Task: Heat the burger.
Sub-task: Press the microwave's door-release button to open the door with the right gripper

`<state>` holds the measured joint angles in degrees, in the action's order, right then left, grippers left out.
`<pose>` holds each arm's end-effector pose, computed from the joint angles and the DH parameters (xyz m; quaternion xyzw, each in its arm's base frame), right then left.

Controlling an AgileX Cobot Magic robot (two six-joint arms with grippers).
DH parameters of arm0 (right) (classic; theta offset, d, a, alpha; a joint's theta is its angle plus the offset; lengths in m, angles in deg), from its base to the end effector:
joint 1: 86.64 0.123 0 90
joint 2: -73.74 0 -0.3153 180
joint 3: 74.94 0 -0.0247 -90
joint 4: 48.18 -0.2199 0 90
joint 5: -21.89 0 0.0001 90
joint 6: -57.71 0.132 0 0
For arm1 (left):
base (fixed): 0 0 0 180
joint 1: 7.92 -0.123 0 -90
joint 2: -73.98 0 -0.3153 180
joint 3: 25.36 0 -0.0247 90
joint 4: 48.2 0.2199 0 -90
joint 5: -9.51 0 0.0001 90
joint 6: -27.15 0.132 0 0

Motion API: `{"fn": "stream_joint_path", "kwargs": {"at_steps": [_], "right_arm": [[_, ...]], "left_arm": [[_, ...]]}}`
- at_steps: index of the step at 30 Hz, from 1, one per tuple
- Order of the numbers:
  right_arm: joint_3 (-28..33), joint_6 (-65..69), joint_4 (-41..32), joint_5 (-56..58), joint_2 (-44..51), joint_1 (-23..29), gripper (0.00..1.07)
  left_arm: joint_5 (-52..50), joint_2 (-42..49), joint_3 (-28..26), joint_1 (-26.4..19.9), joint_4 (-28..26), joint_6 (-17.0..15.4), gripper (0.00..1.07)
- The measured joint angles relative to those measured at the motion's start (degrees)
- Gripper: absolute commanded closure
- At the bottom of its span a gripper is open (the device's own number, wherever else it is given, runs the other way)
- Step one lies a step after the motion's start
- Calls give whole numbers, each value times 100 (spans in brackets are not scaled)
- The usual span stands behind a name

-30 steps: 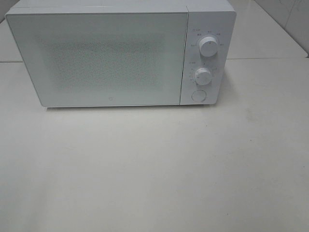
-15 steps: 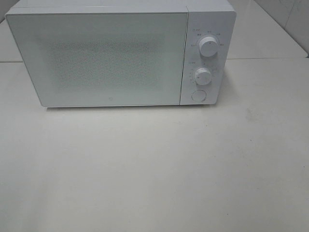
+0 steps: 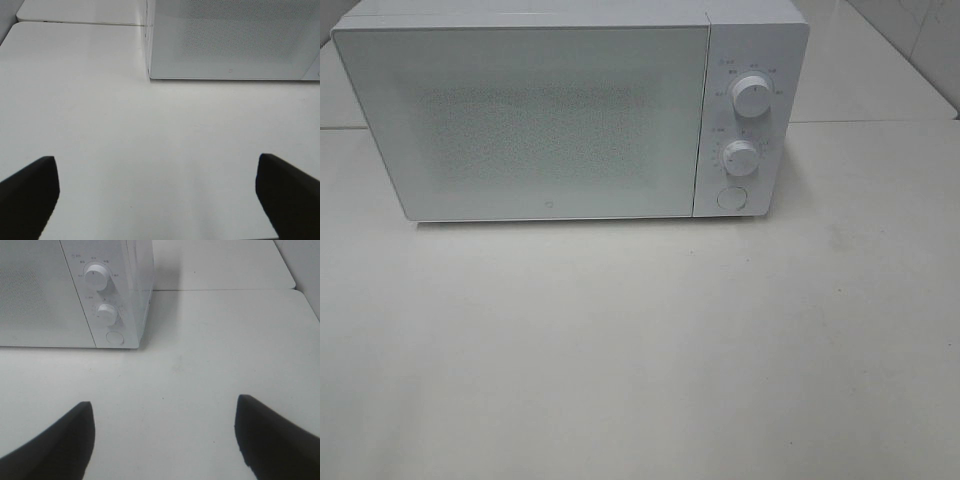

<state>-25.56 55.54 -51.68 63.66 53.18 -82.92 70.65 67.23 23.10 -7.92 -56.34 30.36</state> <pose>0.0250 0.0070 0.2836 -0.0351 0.8265 0.0372 0.5606 -0.0290 -0.0164 0.2481 0.0274 0.8471 -0.0561 0.5278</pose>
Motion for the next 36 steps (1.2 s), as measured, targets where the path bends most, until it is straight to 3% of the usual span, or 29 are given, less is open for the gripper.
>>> {"fn": "stream_joint_path", "kwargs": {"at_steps": [7,18,30,36], "right_arm": [[275,0,0,-1610,-934,0,31],[384,0,0,-3168,-2200,0,32],[1369,0,0,-7070,-3759,0,32],[1513,-17,0,-8216,-4446,0,32]], "left_arm": [[0,0,0,0,0,0,7],[0,0,0,0,0,0,7],[0,0,0,0,0,0,7],[0,0,0,0,0,0,7]]}}
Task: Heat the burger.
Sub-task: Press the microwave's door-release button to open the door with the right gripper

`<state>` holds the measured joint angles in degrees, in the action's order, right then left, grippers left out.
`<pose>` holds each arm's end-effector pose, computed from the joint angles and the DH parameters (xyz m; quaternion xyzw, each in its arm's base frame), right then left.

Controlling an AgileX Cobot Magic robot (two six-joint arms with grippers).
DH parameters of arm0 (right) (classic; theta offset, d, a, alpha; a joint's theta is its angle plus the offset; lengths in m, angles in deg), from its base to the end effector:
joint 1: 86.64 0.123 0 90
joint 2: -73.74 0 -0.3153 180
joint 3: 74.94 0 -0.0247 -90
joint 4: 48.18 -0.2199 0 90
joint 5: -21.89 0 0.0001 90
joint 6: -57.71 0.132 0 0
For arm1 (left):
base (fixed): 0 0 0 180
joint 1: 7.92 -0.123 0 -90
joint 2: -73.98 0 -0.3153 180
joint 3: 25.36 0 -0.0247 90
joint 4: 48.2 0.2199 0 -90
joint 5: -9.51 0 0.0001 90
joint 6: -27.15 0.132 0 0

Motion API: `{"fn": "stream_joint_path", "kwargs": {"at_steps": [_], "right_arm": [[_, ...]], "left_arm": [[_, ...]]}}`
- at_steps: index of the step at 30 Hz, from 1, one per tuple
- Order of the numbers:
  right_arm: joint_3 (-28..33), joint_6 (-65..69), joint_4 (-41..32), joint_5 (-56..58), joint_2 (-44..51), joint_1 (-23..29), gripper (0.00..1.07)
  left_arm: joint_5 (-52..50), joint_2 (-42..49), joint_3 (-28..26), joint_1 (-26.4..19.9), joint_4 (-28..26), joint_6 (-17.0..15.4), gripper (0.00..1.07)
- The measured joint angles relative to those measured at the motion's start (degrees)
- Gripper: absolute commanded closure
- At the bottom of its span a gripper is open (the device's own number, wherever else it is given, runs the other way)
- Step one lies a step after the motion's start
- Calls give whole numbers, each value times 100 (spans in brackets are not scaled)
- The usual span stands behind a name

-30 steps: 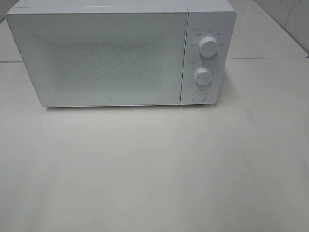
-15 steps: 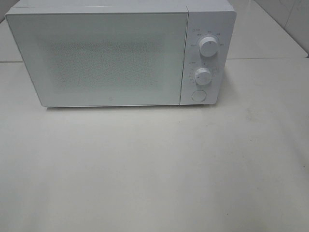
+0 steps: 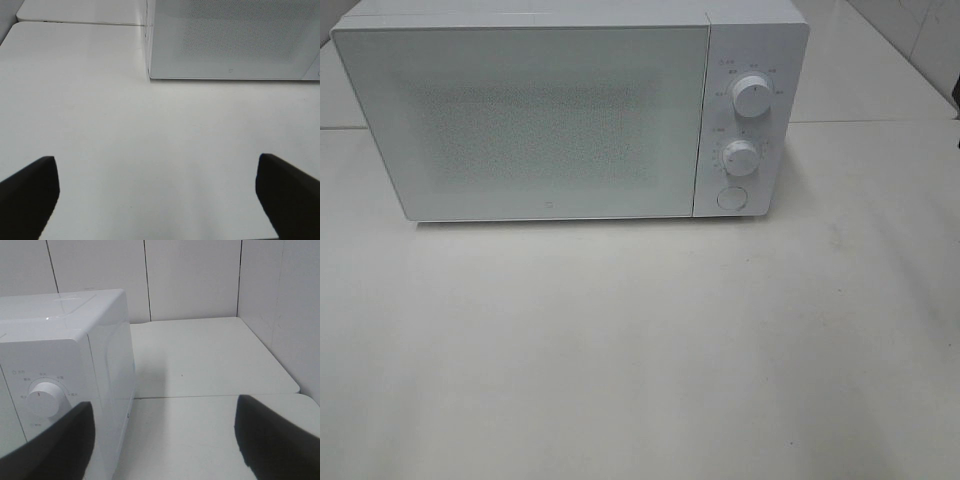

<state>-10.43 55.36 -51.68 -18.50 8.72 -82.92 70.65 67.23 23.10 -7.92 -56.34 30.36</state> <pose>0.1840 0.0067 0.2897 -0.0068 0.7021 0.0112 0.7120 -0.0290 -0.0164 0.2481 0.0274 0.8471 -0.0561 0.5278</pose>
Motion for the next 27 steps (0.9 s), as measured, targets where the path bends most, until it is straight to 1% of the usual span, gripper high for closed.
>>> {"fn": "stream_joint_path", "kwargs": {"at_steps": [2,3,5,7,8,9,11,13,14,16,17,20,21,22,23,24,25,26,27], "right_arm": [[23,-40,0,-172,-149,0,32],[34,-132,-23,-453,-458,0,32],[34,-189,-29,-590,-619,0,32],[34,-315,-183,-968,-1066,0,32],[34,-315,-183,-968,-1066,0,32],[34,-372,-401,-1192,-1352,0,32],[34,-407,-498,-1266,-1490,0,32],[29,-504,-785,-1536,-1977,34,32],[29,-504,-785,-1536,-1977,34,32],[23,-630,-1169,-1879,-2378,361,32],[23,-630,-1169,-1879,-2378,361,32],[23,-1026,-1788,-2332,-2962,1134,32],[23,-1026,-1788,-2332,-2962,1134,32],[29,-1094,-1914,-2429,-3071,1295,32],[40,-1134,-2166,-2618,-3237,1627,32],[40,-1134,-2166,-2618,-3237,1627,32],[40,-1152,-2257,-2699,-3329,1799,32],[40,-1180,-2469,-2807,-3478,2114,32],[40,-1180,-2469,-2807,-3478,2114,32]], "left_arm": [[0,0,0,0,0,0,7],[0,0,0,0,0,0,7],[0,0,0,0,0,0,7],[0,0,0,0,0,0,7],[0,0,0,0,0,0,7],[0,0,0,0,0,0,7],[0,0,0,0,0,0,7],[0,0,0,0,0,0,7],[0,0,0,0,0,0,7],[0,0,0,0,0,0,7],[0,0,0,0,0,0,7],[0,0,0,0,0,0,7],[0,0,0,0,0,0,7],[0,0,0,0,0,0,7],[0,0,0,0,0,0,7],[0,0,0,0,0,0,7],[0,0,0,0,0,0,7],[0,0,0,0,0,0,7],[0,0,0,0,0,0,7]]}}
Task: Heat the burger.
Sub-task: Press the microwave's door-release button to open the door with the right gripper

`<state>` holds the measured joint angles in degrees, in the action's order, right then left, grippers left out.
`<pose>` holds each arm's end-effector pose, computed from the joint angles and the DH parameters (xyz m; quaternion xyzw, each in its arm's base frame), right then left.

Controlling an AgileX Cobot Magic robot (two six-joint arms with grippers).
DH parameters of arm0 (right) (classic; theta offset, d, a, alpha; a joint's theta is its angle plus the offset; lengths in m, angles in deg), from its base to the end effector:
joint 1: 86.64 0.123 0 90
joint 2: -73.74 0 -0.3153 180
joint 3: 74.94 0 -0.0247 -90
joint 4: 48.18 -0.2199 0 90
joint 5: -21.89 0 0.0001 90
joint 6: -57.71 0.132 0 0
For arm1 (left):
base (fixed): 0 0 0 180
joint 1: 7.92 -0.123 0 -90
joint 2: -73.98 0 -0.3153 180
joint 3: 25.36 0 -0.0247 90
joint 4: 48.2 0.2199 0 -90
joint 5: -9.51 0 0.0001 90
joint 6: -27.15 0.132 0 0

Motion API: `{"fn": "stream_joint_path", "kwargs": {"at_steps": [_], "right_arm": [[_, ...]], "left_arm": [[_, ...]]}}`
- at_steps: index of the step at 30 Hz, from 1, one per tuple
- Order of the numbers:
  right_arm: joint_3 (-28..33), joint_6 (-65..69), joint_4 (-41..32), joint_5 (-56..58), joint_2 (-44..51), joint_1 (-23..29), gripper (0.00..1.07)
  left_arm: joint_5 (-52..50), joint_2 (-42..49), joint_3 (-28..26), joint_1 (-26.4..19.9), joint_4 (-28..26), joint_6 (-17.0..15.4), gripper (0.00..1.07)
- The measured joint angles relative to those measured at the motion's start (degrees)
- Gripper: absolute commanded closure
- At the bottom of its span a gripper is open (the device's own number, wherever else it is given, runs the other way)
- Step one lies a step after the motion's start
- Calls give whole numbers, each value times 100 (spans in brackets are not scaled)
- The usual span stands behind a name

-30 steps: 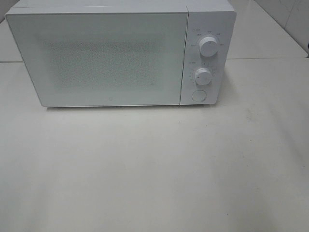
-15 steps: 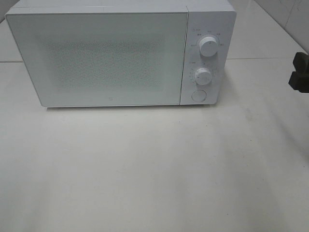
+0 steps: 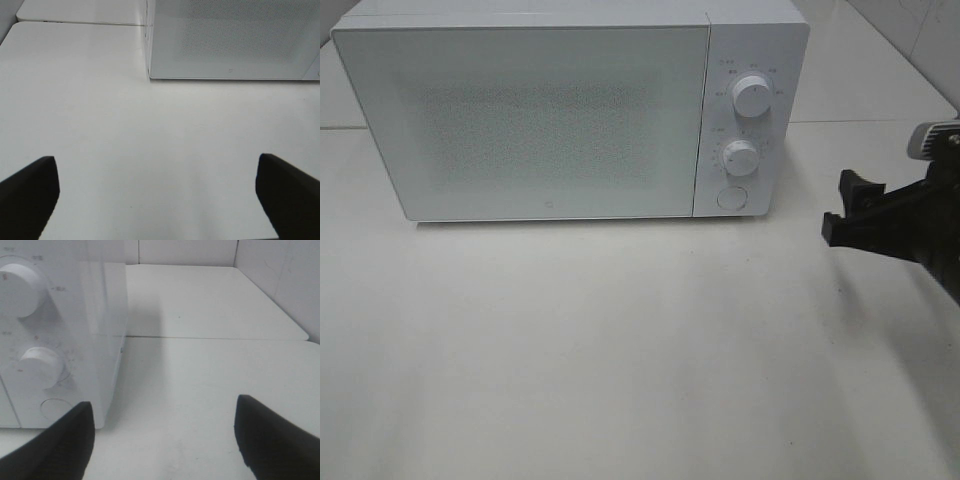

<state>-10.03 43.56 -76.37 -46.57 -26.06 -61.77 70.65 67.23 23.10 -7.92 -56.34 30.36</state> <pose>0.2536 0.0536 0.2098 -0.0359 0.7535 -0.0480 0.6548 -0.0290 -0.0164 0.2481 0.0274 0.8471 -0.0561 0.5278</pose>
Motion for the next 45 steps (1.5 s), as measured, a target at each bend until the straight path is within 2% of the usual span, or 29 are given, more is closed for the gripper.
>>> {"fn": "stream_joint_path", "kwargs": {"at_steps": [2,4,5,6,8,11,13,24,32,37,39,40,41,42,43,44,45], "right_arm": [[0,-17,-309,-11,-195,435,32],[0,-17,-447,-11,-241,596,32],[-6,-17,-739,-17,-309,888,32],[-6,-17,-739,-17,-309,888,32],[-6,-17,-1008,-46,-350,1238,32],[-6,-17,-1054,-52,-350,1341,32],[-6,-17,-1134,-69,-350,1696,32],[-69,-17,-1713,-74,-350,2246,32],[-332,206,-1748,-92,-355,2298,32],[-367,1112,-1713,-92,-355,2298,40],[-367,1896,-1570,-92,-355,2298,49],[-367,1896,-1570,-92,-355,2298,49],[-367,2595,-1501,-92,-355,2298,53],[-367,2911,-1490,-92,-355,2298,63],[-367,2911,-1490,-92,-355,2298,63],[-367,3701,-1473,-92,-355,2298,76],[-367,3701,-1473,-92,-355,2298,76]], "left_arm": [[0,0,0,0,0,0,7],[0,0,0,0,0,0,7],[0,0,0,0,0,0,7],[0,0,0,0,0,0,7],[0,0,0,0,0,0,7],[0,0,0,0,0,0,7],[0,0,0,0,0,0,7],[0,0,0,0,0,0,7],[0,0,0,0,0,0,7],[0,0,0,0,0,0,7],[0,0,0,0,0,0,7],[0,0,0,0,0,0,7],[0,0,0,0,0,0,7],[0,0,0,0,0,0,7],[0,0,0,0,0,0,7],[0,0,0,0,0,0,7],[0,0,0,0,0,0,7]]}}
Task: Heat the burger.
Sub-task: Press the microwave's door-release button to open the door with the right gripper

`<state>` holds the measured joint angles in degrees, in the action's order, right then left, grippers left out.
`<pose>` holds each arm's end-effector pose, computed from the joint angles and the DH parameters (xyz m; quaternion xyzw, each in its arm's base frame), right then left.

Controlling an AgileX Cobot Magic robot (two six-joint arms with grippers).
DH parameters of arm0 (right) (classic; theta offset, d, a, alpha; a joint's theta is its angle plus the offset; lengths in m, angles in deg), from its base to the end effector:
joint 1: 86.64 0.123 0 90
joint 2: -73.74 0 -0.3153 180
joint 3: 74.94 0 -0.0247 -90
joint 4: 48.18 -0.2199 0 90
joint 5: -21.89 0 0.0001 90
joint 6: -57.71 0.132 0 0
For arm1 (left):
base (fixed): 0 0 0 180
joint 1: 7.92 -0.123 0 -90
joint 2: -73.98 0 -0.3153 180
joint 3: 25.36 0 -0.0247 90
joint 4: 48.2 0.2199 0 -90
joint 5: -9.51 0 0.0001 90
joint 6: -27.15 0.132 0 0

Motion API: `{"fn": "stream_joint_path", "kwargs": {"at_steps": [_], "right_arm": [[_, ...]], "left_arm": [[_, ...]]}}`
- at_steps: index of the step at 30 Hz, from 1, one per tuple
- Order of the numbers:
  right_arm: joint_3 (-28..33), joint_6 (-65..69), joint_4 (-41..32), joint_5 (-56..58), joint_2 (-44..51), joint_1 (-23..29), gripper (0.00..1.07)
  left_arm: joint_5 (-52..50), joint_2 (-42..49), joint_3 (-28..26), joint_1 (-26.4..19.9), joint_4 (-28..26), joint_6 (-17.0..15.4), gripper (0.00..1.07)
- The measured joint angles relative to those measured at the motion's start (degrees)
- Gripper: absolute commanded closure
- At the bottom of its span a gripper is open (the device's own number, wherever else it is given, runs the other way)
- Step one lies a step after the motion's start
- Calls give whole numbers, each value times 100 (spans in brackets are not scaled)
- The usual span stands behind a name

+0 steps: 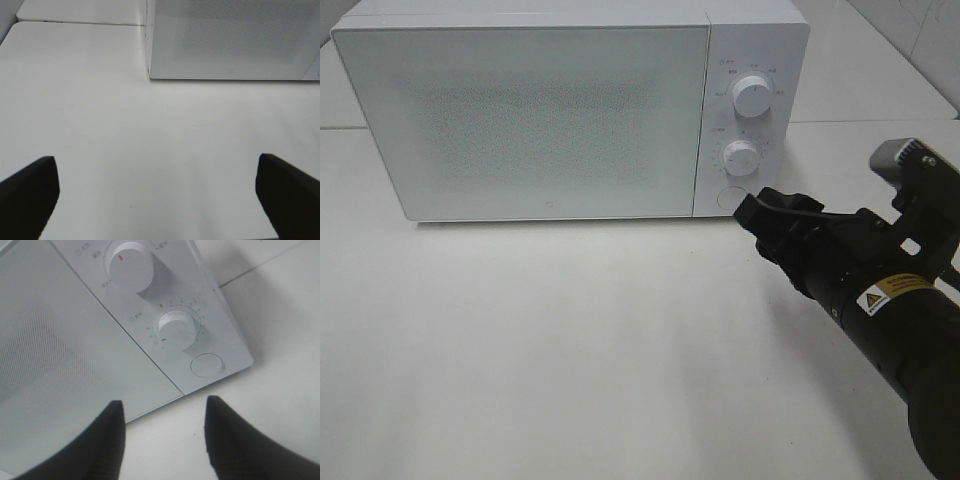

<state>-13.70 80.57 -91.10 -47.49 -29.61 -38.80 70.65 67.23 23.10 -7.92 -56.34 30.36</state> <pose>0.2332 0.1323 0.2035 0.1697 0.7416 0.2276 0.6079 -0.0290 -0.0164 0.2481 0.0274 0.8471 -0.0561 0.5278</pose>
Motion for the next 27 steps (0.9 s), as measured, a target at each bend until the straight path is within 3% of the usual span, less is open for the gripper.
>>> {"fn": "stream_joint_path", "kwargs": {"at_steps": [2,3,5,18,27], "right_arm": [[0,911,11,23,0,0,95],[0,911,11,23,0,0,95],[0,1662,11,46,0,0,107],[-441,4183,-46,229,-877,0,107],[-934,4693,-458,286,-1369,0,107]], "left_arm": [[0,0,0,0,0,0,7],[0,0,0,0,0,0,7],[0,0,0,0,0,0,7],[0,0,0,0,0,0,7],[0,0,0,0,0,0,7]]}}
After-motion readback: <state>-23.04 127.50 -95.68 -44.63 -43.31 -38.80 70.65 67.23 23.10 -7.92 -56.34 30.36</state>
